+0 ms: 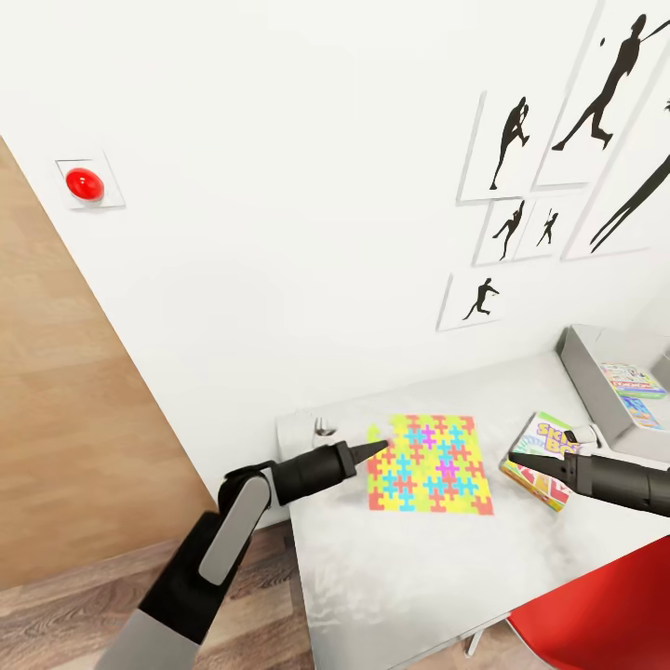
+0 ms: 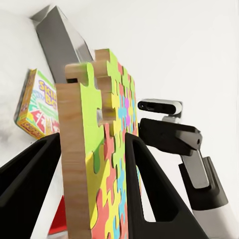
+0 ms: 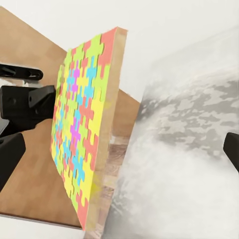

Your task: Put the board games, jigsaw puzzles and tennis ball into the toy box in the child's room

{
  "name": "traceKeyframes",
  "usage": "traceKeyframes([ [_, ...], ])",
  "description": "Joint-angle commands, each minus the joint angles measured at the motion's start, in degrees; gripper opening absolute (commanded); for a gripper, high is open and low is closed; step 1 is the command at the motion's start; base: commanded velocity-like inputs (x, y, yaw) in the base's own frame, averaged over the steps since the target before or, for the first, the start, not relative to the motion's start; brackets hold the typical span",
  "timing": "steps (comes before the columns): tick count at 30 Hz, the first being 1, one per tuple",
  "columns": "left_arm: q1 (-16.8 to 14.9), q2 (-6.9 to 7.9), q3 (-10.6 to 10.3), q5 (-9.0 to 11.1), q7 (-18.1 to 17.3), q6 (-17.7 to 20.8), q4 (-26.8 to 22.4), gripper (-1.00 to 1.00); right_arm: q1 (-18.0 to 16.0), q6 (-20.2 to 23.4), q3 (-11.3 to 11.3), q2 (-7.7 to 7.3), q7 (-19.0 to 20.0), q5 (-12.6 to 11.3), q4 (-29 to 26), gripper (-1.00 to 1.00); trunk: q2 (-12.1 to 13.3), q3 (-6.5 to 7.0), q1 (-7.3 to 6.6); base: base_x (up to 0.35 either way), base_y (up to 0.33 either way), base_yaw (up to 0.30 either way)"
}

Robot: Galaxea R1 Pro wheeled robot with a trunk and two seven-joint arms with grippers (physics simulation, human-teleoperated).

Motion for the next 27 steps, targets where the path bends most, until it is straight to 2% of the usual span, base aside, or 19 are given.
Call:
traceKeyframes([
  [1,-0.04,0.02,-0.54,0.29,-0.21,0.05,-0.04,-1.0,-0.04,0.37,-0.01,-0.03,0.1,-0.08,0.0,1.0,-0.08,-0.09,0.02,0.0,0.0,0.0],
  [10,0.11,0.17,-2.6,0.35,-1.98,-1.04,-0.94,-1.0,-0.07,0.37,-0.08,-0.1,0.11,-0.15,0.04,1.0,-0.08,-0.09,0.02,0.0,0.0,0.0],
  [27,0.48,0.1,-3.26,0.37,-3.61,-2.44,-2.49,-1.0,-0.05,0.37,-0.1,-0.1,0.11,-0.25,0.09,1.0,-0.08,-0.09,0.02,0.0,0.0,0.0],
])
